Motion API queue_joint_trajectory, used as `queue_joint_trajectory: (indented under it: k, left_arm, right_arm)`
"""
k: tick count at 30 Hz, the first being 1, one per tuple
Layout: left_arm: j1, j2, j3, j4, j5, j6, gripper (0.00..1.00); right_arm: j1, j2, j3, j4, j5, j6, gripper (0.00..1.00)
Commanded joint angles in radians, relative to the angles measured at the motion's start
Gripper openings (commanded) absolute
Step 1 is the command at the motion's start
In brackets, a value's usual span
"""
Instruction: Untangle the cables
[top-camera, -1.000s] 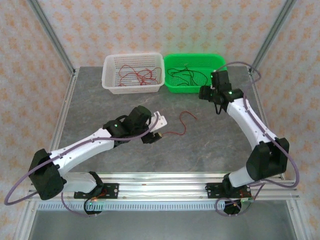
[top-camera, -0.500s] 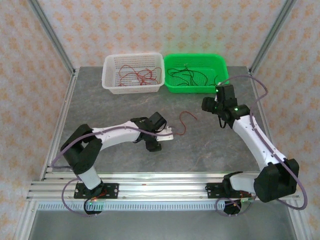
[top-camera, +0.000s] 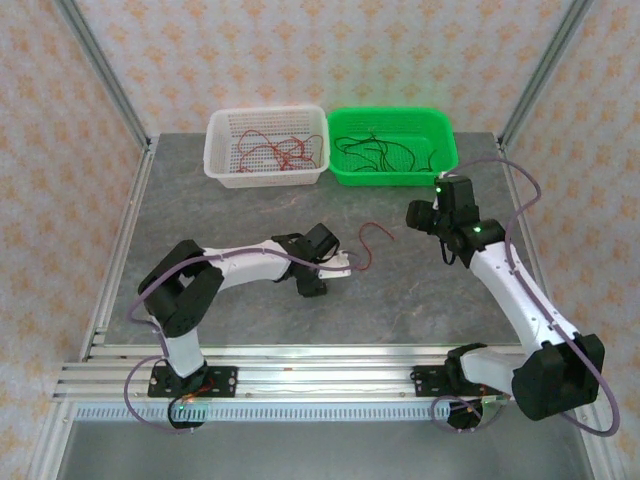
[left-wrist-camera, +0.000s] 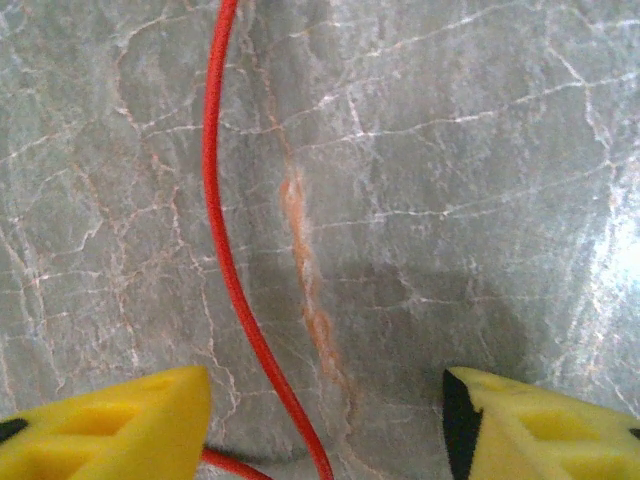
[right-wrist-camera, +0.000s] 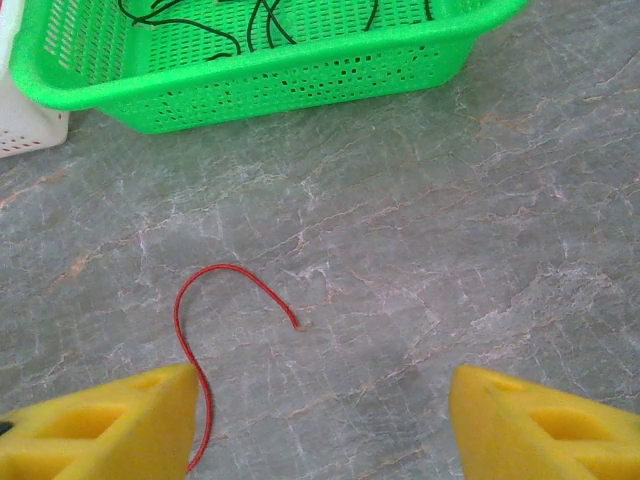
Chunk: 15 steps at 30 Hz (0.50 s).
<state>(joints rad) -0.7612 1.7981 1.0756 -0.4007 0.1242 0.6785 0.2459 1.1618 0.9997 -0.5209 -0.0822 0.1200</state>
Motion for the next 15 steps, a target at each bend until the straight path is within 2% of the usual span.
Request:
queue_joint_trajectory:
  k: [1,5,8,15]
  left_arm:
    - [0.031,0.074,0.043,0.032,-0.049,0.041,0.57]
    - [0.056,0.153,0.083,0.019,-0.051,0.043,0.39]
    - [0.066,0.188,0.094,0.051,-0.070,0.040,0.30]
    - [0.071,0.201,0.116,0.082,-0.110,0.027,0.03]
  right_arm:
    - [-0.001,-0.017,-0.009,0.018,0.024,-0.003,0.67]
    - [-0.001,-0.017,-0.014,0.022,0.024,-0.004,0.67]
    - [-0.001,-0.018,-0.019,0.022,0.022,-0.005,0.67]
    - [-0.002,-0.046,-0.034,0.021,0.020,-0.001,0.67]
